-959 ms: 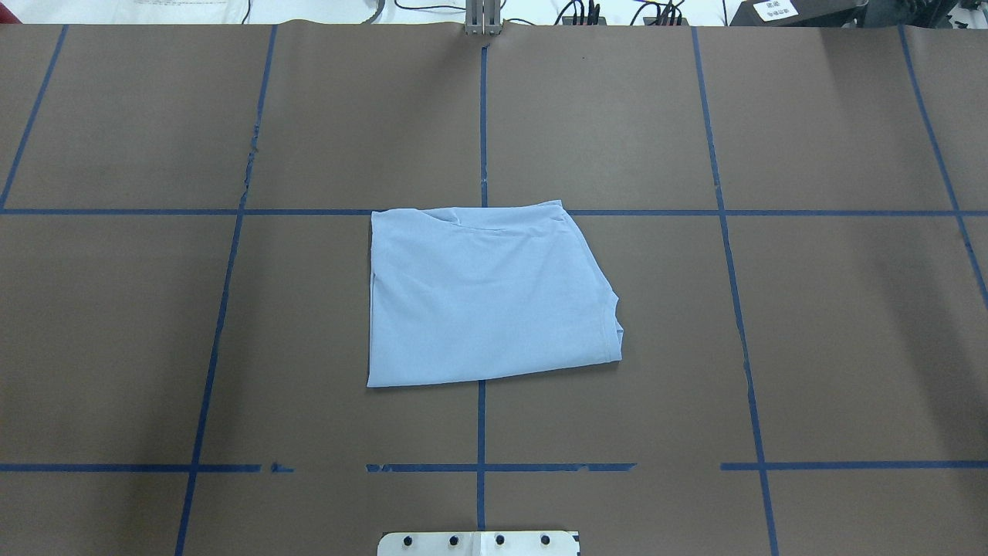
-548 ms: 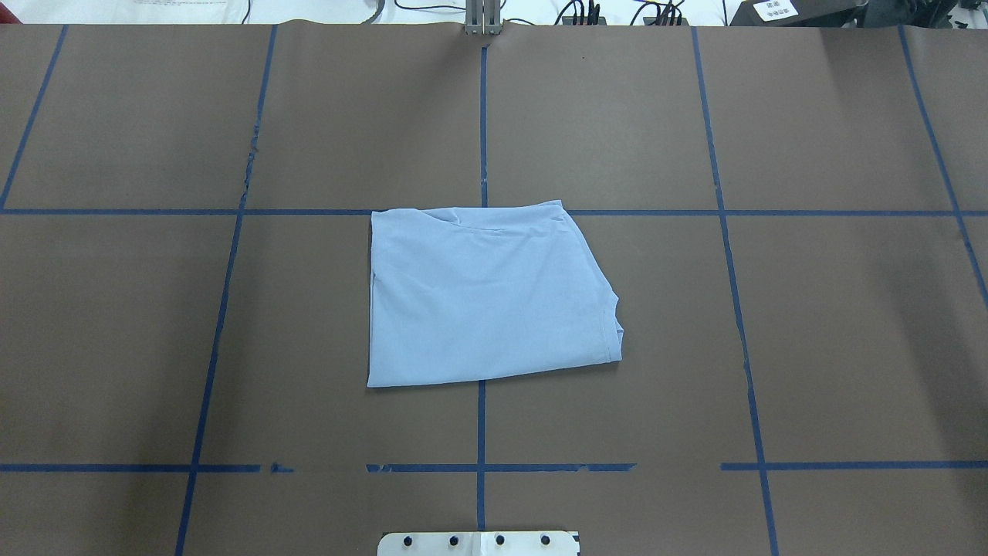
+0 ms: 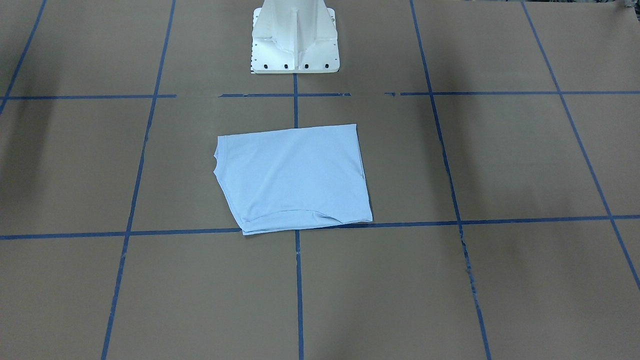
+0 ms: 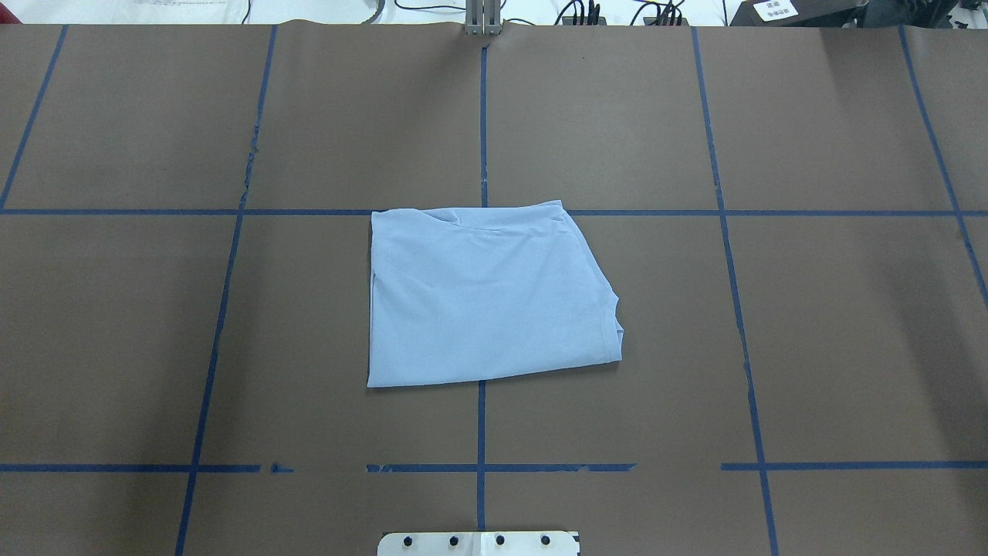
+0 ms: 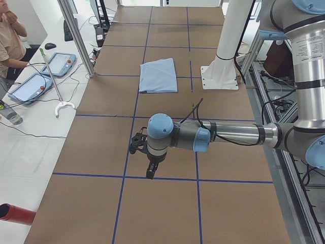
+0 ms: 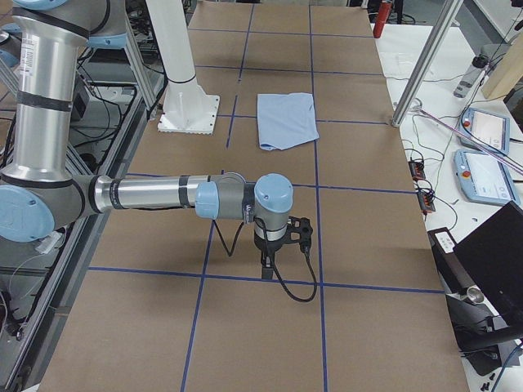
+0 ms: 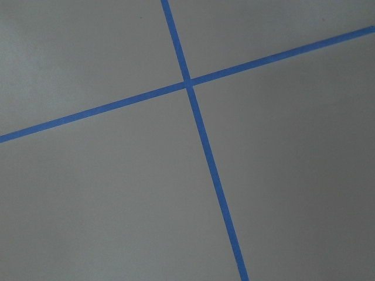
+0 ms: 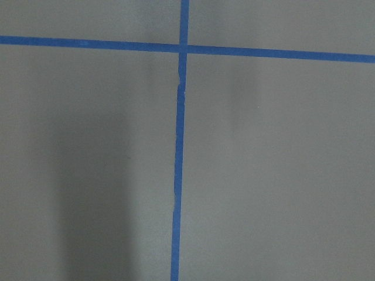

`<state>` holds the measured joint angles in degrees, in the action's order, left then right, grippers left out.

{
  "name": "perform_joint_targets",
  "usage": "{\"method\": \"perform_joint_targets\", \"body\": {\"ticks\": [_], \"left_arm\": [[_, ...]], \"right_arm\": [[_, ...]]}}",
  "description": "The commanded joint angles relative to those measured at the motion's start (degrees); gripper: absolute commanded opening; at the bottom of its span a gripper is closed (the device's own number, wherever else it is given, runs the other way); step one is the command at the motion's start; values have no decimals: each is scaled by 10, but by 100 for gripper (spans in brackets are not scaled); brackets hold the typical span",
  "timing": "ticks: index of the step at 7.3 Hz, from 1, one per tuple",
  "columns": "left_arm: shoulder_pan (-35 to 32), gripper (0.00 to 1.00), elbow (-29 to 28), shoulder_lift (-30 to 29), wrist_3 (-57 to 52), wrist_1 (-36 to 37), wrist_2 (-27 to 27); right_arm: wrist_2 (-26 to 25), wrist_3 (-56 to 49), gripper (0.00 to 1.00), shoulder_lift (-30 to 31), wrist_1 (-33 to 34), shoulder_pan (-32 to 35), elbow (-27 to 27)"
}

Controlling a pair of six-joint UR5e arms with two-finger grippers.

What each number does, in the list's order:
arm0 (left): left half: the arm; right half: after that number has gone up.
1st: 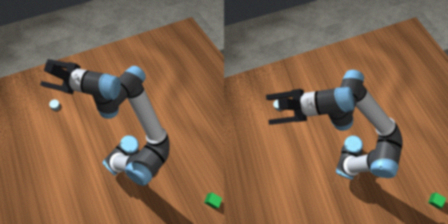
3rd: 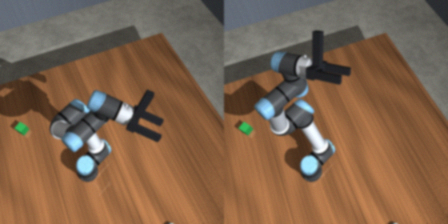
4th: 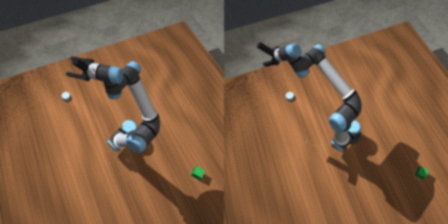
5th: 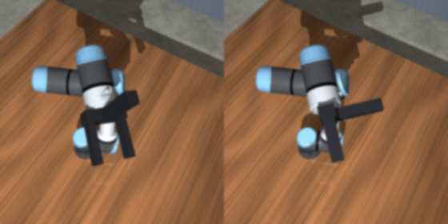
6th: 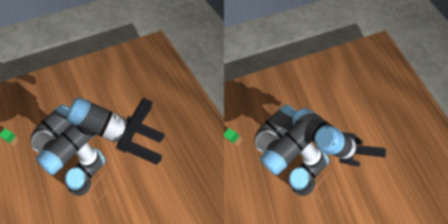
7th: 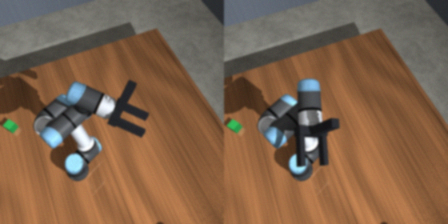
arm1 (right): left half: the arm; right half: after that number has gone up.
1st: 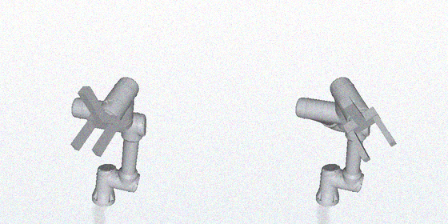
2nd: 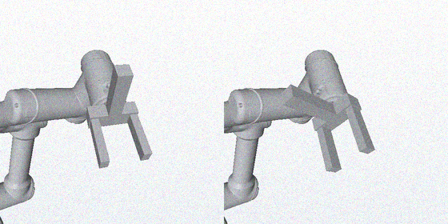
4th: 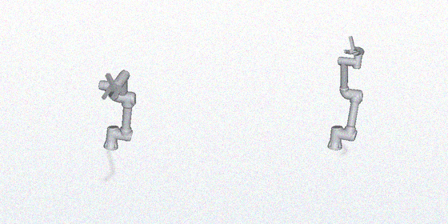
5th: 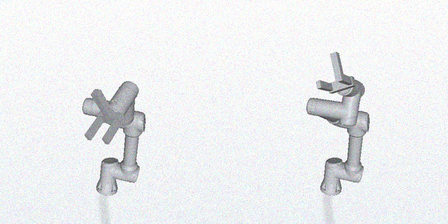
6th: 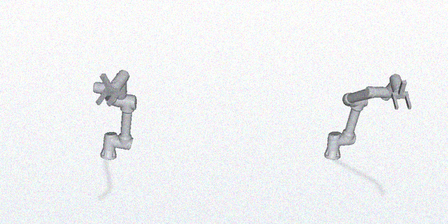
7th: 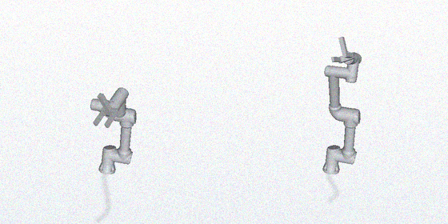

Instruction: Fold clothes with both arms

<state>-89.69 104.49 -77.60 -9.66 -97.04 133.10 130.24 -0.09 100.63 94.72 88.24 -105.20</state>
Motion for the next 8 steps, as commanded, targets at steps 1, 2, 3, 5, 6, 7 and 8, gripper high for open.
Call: {"method": "perform_joint_targets", "body": {"ticks": [1, 2, 3, 5, 6, 7, 8], "left_arm": [[0, 100, 4, 0, 1, -1, 0], [0, 100, 4, 0, 2, -1, -3], [0, 100, 4, 0, 1, -1, -3], [0, 100, 5, -1, 0, -3, 0], [0, 100, 5, -1, 0, -3, 0], [0, 100, 5, 0, 1, -3, 1], [0, 100, 4, 0, 1, -3, 0]], "right_arm": [[-1, 0, 100, 0, -4, 0, -1], [-1, 0, 100, -1, -5, 0, -1], [-1, 0, 100, -2, -6, 0, -2], [-1, 0, 100, -3, -6, 0, -2], [-1, 0, 100, -5, -6, 0, -3], [-1, 0, 100, -7, -7, 0, -3], [-1, 0, 100, -7, -7, -1, -3]]}}
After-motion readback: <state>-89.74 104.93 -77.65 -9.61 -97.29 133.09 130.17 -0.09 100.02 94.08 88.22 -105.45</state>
